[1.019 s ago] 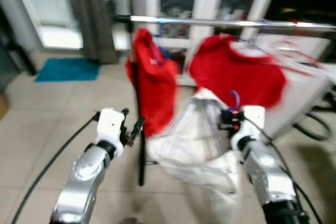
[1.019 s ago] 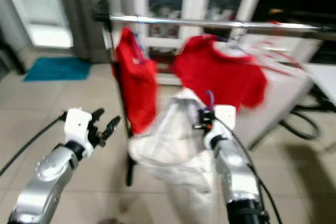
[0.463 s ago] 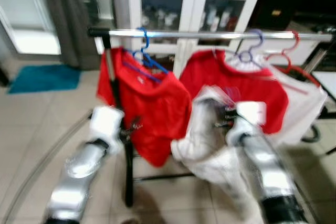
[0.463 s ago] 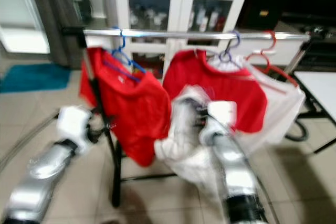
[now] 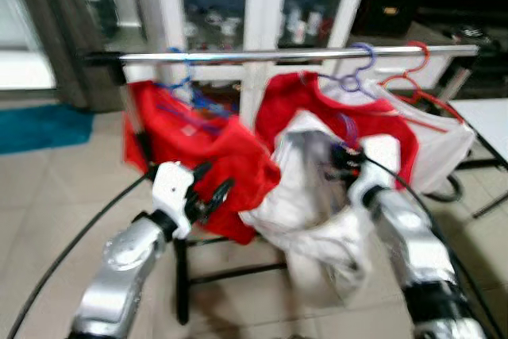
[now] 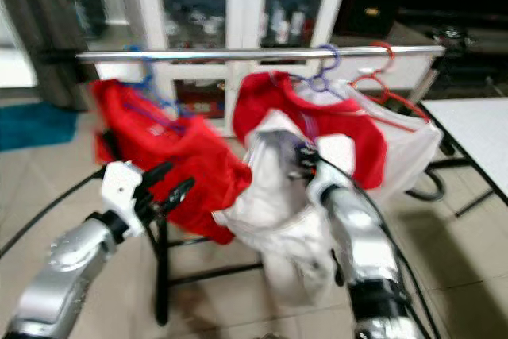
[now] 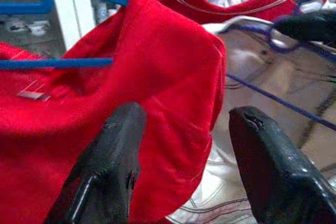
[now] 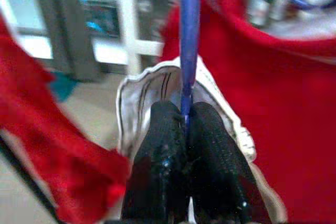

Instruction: Hang hanger

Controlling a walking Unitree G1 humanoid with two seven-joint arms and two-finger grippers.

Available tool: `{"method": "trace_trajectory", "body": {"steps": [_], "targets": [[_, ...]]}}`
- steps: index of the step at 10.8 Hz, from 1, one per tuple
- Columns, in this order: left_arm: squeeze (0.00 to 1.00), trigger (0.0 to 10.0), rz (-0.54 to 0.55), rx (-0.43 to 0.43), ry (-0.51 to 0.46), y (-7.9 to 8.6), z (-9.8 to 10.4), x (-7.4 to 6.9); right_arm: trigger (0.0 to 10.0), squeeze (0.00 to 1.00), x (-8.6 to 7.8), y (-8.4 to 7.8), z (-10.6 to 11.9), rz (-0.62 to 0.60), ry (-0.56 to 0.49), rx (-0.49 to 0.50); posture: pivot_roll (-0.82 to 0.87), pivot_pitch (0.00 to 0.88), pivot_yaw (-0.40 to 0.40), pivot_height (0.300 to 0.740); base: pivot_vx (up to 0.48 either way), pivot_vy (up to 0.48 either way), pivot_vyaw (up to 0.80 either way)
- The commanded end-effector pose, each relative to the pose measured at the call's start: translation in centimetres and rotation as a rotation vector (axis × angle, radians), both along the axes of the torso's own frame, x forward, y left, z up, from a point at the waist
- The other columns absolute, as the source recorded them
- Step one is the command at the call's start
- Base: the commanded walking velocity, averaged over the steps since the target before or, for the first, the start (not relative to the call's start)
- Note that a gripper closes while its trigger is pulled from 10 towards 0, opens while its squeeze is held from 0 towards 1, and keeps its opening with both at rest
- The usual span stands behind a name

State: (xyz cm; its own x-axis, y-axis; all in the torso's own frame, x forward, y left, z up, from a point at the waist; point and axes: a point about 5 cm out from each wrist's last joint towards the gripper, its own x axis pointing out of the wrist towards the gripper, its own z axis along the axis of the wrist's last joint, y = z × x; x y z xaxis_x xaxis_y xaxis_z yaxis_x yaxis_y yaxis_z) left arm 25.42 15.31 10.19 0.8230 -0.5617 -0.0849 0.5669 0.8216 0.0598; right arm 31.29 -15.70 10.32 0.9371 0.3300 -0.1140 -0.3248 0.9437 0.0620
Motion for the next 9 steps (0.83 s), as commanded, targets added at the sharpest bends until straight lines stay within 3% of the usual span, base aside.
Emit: {"method": "trace_trajectory", "body": {"steps": [1,6,9], "targets": [[0.00,10.0,-0.031,0.006,-0.013,-0.4,0.3,-0.2,10.0,0.00,1.4,-0.3,3.8,-0.014,-0.160,0.034,0.10,0.000,-0.066,0.740,0.000,0.000,0.00],[0.00,10.0,-0.056,0.013,-0.019,-0.5,0.3,-0.7,10.0,0.00,4.7,0.4,7.1,0.006,-0.240,0.044,0.12,0.000,-0.081,0.740,0.000,0.000,0.00],[0.00,10.0,-0.161,0.043,-0.015,-1.2,0.9,-0.6,10.0,0.00,7.0,1.5,7.5,-0.030,-0.186,0.027,0.13,0.000,-0.075,0.740,0.000,0.000,0.00]]}}
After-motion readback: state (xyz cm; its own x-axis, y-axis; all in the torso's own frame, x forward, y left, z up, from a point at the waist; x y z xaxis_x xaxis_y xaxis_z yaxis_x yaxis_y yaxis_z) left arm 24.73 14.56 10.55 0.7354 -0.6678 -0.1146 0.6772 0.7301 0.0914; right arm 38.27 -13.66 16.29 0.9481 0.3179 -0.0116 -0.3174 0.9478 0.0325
